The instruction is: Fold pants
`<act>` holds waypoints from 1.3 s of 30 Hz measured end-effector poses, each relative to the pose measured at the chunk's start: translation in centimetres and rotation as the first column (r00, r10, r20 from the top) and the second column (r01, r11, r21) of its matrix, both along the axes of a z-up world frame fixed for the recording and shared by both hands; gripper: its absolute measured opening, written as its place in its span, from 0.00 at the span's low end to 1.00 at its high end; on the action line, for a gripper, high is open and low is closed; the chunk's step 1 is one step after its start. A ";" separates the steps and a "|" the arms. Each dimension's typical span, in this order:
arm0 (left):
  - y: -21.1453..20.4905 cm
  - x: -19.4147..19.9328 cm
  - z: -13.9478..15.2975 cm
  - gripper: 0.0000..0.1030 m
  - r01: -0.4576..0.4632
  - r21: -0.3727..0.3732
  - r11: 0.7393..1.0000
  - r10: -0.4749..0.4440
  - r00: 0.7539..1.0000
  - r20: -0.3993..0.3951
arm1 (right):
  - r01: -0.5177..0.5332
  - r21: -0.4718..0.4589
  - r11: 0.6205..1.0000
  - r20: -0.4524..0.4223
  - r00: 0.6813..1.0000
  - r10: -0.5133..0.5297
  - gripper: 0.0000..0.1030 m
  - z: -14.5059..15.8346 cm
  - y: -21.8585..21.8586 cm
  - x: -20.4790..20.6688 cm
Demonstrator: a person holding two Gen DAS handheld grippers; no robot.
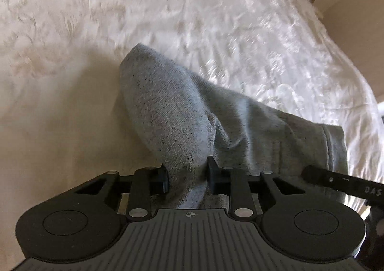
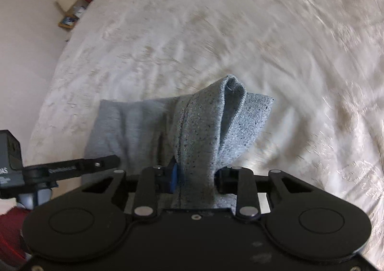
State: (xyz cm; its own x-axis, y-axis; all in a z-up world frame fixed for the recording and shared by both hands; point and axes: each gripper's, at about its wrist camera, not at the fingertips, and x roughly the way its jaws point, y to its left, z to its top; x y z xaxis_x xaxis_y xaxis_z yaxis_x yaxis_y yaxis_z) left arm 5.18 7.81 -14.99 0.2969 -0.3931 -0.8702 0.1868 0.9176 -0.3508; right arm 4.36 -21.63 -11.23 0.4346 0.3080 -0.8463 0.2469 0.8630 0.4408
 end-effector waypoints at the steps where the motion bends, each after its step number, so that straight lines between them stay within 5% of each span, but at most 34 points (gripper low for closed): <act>1: 0.1 -0.2 0.7 0.25 -0.007 0.001 1.000 0.007 1.000 0.021 | -0.013 -0.001 1.000 0.014 1.000 0.013 0.31 0.8 0.4 0.2; 7: 1.8 1.1 4.8 0.25 -0.048 0.017 0.999 0.044 0.987 0.156 | -0.088 0.043 0.995 0.098 0.992 0.083 0.31 4.2 2.5 4.4; 14: 6.1 7.3 6.8 0.26 -0.149 0.041 0.988 0.139 0.973 0.186 | -0.199 0.057 0.978 0.172 0.967 0.187 0.31 5.5 5.7 13.5; 18: 7.6 10.6 5.0 0.27 -0.200 0.089 0.976 0.184 0.971 0.155 | -0.231 0.011 0.973 0.165 0.960 0.226 0.36 4.0 6.9 18.7; 21: 8.6 12.2 2.3 0.26 -0.256 0.226 0.940 0.235 0.965 0.119 | -0.173 -0.109 0.979 0.055 0.982 0.179 0.42 0.2 6.2 21.5; 22: 8.9 12.4 1.7 0.26 -0.264 0.258 0.929 0.244 0.964 0.109 | -0.151 -0.164 0.975 0.008 0.988 0.154 0.36 -1.1 6.0 22.3; 24: 9.3 12.2 1.2 0.26 -0.277 0.270 0.922 0.259 0.960 0.102 | -0.125 -0.240 0.963 -0.027 0.992 0.122 0.32 -2.1 5.4 22.8; 27: 8.3 10.7 2.2 0.26 -0.260 0.280 0.924 0.225 0.962 0.151 | -0.130 -0.258 0.957 0.077 0.985 0.154 0.33 -0.3 6.0 21.8; 31: 6.0 8.3 3.2 0.26 -0.210 0.295 0.932 0.152 0.966 0.210 | -0.274 -0.300 0.913 0.213 0.914 0.345 0.48 2.2 9.1 19.3; 34: 4.5 7.8 1.8 0.27 -0.189 0.306 0.933 0.137 0.974 0.182 | -0.362 -0.307 0.880 0.165 0.891 0.424 0.48 1.0 11.2 17.7; 39: 3.5 7.7 -1.2 0.28 -0.163 0.362 0.918 0.127 0.985 0.120 | -0.372 -0.302 0.878 0.031 0.917 0.399 0.47 -3.3 11.4 16.9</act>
State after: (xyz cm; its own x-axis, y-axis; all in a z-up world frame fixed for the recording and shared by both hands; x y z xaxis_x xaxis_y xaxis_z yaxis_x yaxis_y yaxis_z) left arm 12.84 11.28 -16.23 0.4117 0.0040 -0.9113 0.0570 0.9979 0.0301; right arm 21.25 -10.22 -14.56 0.4085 0.2195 -0.8860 -0.1594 0.9729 0.1675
